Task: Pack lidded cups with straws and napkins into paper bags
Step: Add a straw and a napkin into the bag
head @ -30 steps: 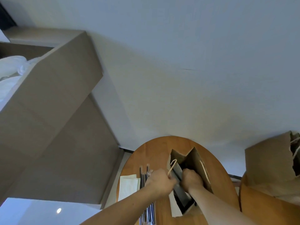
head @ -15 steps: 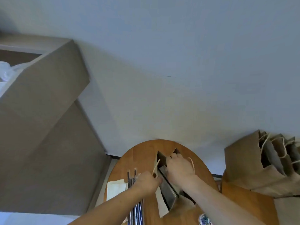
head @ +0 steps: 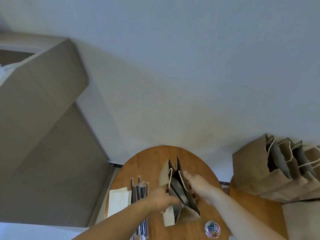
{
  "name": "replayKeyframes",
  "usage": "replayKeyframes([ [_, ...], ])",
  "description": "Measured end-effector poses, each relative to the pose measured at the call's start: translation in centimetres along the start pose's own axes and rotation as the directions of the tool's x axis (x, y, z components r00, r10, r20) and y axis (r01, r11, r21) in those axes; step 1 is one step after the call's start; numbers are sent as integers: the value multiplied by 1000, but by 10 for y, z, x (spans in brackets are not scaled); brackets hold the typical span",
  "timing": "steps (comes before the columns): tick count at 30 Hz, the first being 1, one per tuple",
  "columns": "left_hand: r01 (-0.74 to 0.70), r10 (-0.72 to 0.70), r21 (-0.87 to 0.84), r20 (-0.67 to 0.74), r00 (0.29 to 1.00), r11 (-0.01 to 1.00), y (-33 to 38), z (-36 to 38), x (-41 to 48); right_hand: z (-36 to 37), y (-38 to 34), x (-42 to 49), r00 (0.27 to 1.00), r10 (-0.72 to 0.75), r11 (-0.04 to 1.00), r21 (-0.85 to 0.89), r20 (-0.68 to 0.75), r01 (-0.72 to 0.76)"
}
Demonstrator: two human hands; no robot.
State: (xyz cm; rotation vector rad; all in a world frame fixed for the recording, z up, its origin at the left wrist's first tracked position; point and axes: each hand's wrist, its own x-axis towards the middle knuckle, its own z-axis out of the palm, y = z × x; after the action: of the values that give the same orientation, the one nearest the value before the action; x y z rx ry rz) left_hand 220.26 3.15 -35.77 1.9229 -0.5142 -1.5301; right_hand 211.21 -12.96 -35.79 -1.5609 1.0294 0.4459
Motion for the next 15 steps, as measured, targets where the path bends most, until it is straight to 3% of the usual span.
replayKeyframes([
  [5, -100, 98, -18, -105, 990, 995, 4, 26, 14, 22, -8, -7, 996, -92, 990, 110, 16, 90],
  [8, -32, 52, 74, -294, 954, 997, 9, 36, 23, 25, -6, -10, 992, -128, 983, 138, 13, 125],
  [11, 50, 52, 246, -391, 919, 968, 13, 39, 28, 17, 2, -13, 985, -169, 975, 154, 40, 161],
  [13, 77, 62, 311, -416, 907, 947, 19, 34, 28, 6, 7, -10, 955, -295, 956, 5, -19, 295],
  [15, 88, 88, 376, -426, 900, 923, 24, 24, 30, -10, 12, -4, 877, -460, 848, -363, -141, 386],
])
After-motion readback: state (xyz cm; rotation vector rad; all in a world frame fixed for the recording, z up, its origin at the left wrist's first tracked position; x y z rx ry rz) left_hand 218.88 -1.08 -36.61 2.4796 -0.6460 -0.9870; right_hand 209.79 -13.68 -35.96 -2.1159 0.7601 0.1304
